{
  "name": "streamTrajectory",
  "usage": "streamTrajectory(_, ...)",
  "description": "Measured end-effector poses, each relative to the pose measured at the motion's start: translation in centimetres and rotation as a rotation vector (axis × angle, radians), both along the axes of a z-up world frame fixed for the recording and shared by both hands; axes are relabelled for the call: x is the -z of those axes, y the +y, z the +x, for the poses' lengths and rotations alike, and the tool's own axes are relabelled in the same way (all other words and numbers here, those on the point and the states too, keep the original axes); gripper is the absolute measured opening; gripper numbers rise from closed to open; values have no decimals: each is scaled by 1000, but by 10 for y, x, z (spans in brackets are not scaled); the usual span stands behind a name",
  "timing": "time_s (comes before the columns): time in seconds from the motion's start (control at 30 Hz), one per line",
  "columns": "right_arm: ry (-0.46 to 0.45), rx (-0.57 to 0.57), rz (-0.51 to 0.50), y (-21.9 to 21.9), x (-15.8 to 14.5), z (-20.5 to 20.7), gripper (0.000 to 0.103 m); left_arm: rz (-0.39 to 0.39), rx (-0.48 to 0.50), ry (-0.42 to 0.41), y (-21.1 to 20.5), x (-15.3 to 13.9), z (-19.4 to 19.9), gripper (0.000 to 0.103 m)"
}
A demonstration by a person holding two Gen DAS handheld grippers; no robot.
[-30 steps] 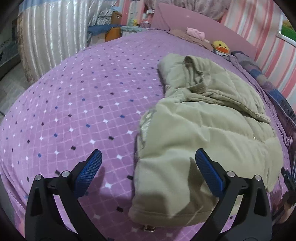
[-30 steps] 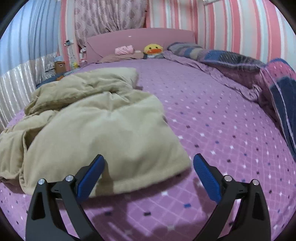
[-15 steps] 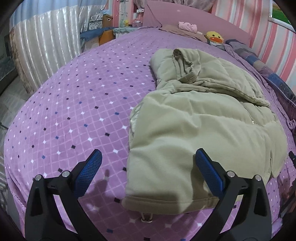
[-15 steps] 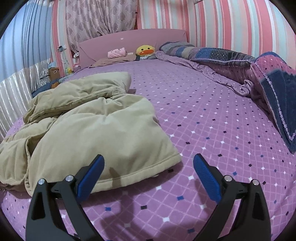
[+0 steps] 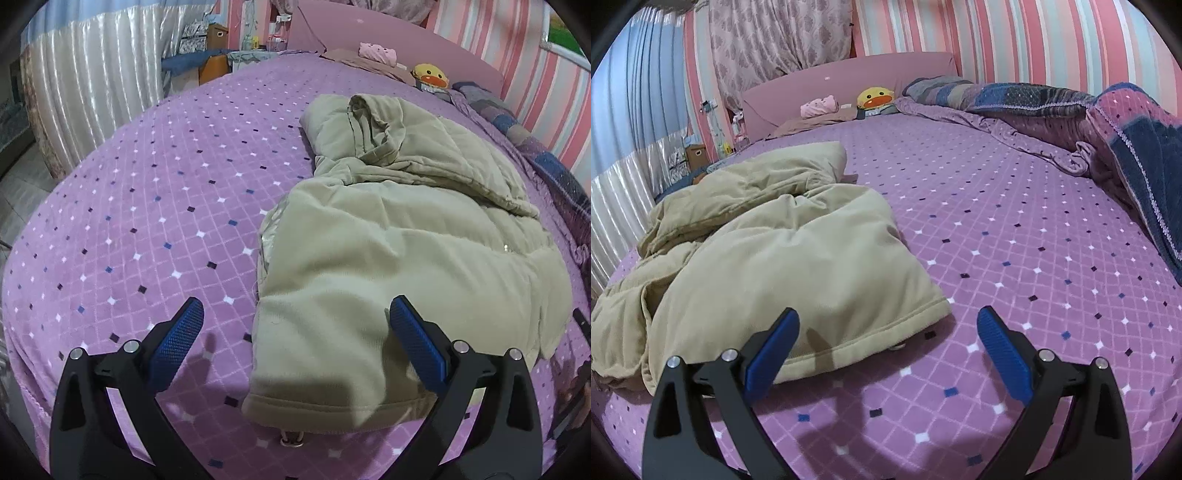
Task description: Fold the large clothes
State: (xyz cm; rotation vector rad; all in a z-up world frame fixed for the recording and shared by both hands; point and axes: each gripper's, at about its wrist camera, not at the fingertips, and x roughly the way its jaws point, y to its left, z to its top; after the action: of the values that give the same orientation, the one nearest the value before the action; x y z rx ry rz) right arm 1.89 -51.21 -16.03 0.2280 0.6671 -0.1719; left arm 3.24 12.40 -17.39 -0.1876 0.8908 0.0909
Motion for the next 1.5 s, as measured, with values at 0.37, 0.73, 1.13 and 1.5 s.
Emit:
streamTrajectory(0.37,-9,6,37,-8,1,3,97,-9,11,58,2,15,17,100)
streamTrajectory(0.73,19,-103,-19,-11,-4,32,97,13,53,128,-13,36,23,100)
streamTrajectory(1.13,205,-371,115,-30,23,82,73,-46,43,157,-6,46,28,100)
streamTrajectory(1.5,222,-365,149,-13,35,88,41,-41,64,159,-10,48,32,99)
